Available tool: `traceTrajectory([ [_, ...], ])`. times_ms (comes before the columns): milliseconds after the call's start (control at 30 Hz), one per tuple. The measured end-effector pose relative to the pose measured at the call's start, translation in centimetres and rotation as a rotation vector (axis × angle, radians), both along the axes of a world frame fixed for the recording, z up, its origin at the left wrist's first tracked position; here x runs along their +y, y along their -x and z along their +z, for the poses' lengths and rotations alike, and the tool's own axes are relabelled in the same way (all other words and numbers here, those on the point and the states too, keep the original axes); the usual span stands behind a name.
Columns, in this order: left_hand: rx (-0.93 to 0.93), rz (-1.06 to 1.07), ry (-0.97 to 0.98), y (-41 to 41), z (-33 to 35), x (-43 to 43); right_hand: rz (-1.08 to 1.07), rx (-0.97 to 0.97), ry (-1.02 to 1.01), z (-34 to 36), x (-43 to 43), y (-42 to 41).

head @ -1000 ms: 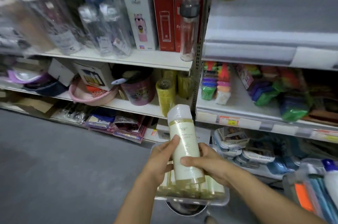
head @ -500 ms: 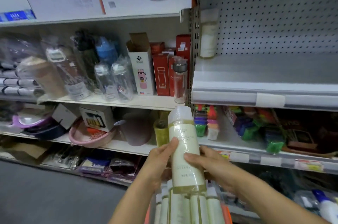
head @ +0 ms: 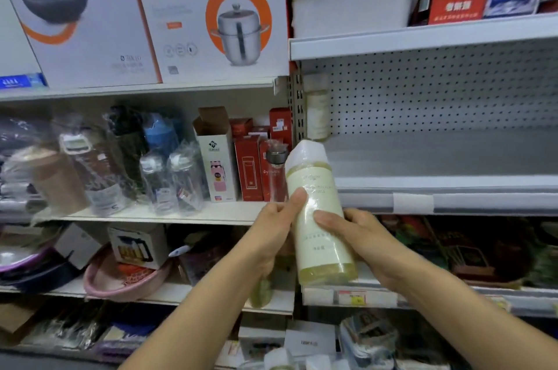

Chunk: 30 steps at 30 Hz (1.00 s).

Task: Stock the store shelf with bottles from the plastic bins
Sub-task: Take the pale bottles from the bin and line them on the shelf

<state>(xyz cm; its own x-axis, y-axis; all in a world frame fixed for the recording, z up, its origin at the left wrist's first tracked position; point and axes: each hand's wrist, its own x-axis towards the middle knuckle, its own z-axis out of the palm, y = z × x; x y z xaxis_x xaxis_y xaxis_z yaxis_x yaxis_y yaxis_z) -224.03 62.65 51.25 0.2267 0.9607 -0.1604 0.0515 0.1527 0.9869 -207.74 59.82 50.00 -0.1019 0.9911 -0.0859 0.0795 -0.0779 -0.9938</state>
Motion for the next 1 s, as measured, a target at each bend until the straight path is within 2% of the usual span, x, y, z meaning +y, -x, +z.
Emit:
traceTrajectory([
  [200,0.019,-0.006,-0.084,-2.1,3.8,3.8,-0.059,-0.004,-0.055,3.7,3.5,-1.8],
  [500,-0.076,-0.004,-0.139,-6.2,6.2,11.6,-0.022,0.009,-0.116,6.0,11.7,-6.5],
  [667,-0.141,-0.007,-0.230,-8.6,5.9,15.5,-0.028,0.023,-0.178,5.9,16.2,-9.3],
  [767,-0.106,-0.027,-0.296,-10.0,5.4,17.5,-0.011,0.001,-0.226,5.1,18.5,-10.9],
  [900,-0.097,-0.062,-0.292,-11.6,4.2,19.2,-0.072,-0.037,-0.254,3.2,21.0,-12.4],
  [1000,-0.060,-0.076,-0.270,-12.4,2.8,20.8,-0.039,-0.051,-0.277,1.6,23.0,-13.5],
])
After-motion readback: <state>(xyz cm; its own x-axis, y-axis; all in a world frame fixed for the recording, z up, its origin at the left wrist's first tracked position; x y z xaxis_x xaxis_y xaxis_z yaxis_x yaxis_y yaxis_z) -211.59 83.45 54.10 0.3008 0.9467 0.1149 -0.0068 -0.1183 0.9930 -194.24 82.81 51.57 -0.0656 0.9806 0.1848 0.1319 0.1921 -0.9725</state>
